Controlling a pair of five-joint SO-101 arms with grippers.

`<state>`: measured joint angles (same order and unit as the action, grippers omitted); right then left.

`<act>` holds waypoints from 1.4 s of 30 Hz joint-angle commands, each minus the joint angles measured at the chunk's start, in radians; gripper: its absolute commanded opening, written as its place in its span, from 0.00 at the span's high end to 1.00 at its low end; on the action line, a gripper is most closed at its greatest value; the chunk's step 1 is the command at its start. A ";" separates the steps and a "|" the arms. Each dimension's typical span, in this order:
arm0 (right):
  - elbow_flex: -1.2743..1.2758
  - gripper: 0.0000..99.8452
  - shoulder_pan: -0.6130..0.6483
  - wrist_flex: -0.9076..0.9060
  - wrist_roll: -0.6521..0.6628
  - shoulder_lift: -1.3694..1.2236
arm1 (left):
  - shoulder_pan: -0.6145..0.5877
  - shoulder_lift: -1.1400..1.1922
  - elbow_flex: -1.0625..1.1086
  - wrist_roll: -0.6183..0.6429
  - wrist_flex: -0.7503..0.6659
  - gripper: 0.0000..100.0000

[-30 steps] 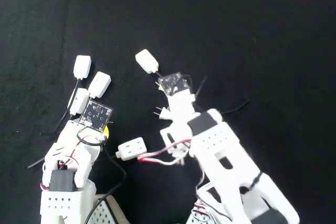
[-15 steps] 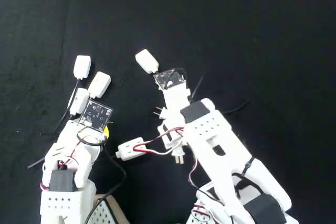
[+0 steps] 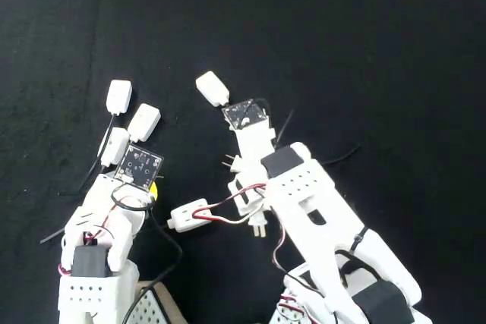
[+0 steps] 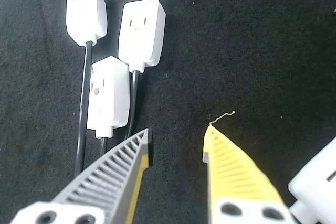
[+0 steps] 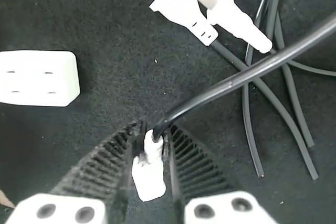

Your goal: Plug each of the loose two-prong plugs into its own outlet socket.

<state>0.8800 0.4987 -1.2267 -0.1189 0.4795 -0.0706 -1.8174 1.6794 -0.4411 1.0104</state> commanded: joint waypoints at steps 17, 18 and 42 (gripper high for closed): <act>0.036 0.99 0.011 0.000 -0.003 0.194 | 0.004 -0.002 0.019 -0.005 0.005 0.83; 0.050 0.99 0.011 0.000 -0.003 0.234 | 0.004 -0.002 0.019 -0.005 0.005 0.83; 0.217 0.99 0.006 0.069 -0.009 0.642 | 0.004 -0.002 0.019 -0.005 0.005 0.83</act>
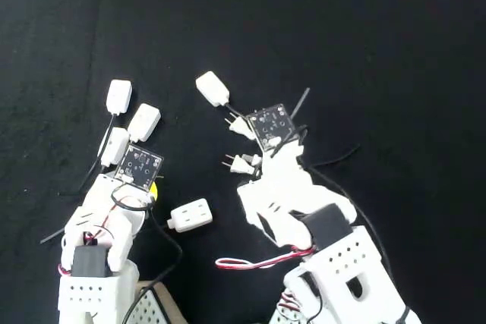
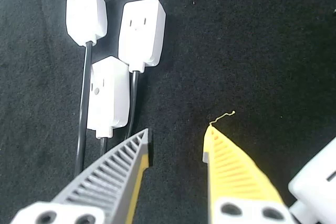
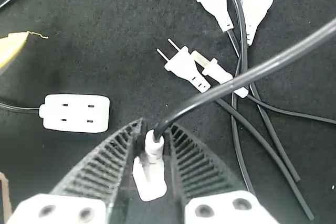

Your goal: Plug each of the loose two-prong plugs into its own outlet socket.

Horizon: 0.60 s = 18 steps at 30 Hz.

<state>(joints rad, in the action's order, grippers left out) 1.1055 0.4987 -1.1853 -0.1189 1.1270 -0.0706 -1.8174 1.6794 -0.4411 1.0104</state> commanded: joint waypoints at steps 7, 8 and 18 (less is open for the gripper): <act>-0.013 0.99 -0.021 0.071 -0.020 -0.071 | 0.004 -0.002 0.019 -0.005 0.005 0.83; -0.019 0.99 -0.041 0.077 -0.032 -0.091 | 0.004 -0.002 0.019 -0.005 0.005 0.83; -0.137 0.99 -0.074 0.041 -0.046 -0.369 | 0.004 -0.002 0.019 -0.005 0.005 0.83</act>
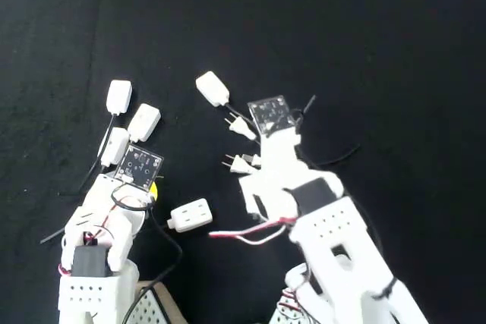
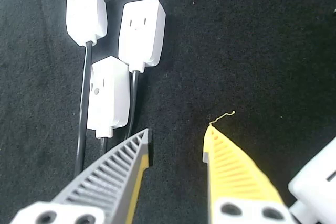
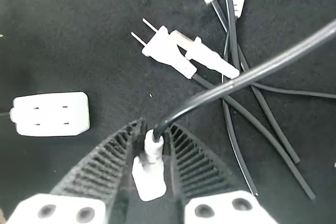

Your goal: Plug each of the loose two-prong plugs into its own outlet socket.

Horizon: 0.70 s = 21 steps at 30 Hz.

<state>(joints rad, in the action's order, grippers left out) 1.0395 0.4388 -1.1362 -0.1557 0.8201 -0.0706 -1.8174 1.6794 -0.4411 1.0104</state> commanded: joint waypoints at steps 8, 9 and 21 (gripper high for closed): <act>-0.133 0.99 -0.015 -0.029 -0.009 -0.214 | 0.004 -0.002 0.019 -0.005 0.005 0.83; -0.133 0.99 -0.014 -0.028 -0.009 -0.220 | 0.004 -0.002 0.019 -0.005 0.005 0.83; -0.131 0.99 -0.011 -0.028 -0.005 -0.222 | 0.004 -0.002 0.019 -0.005 0.005 0.83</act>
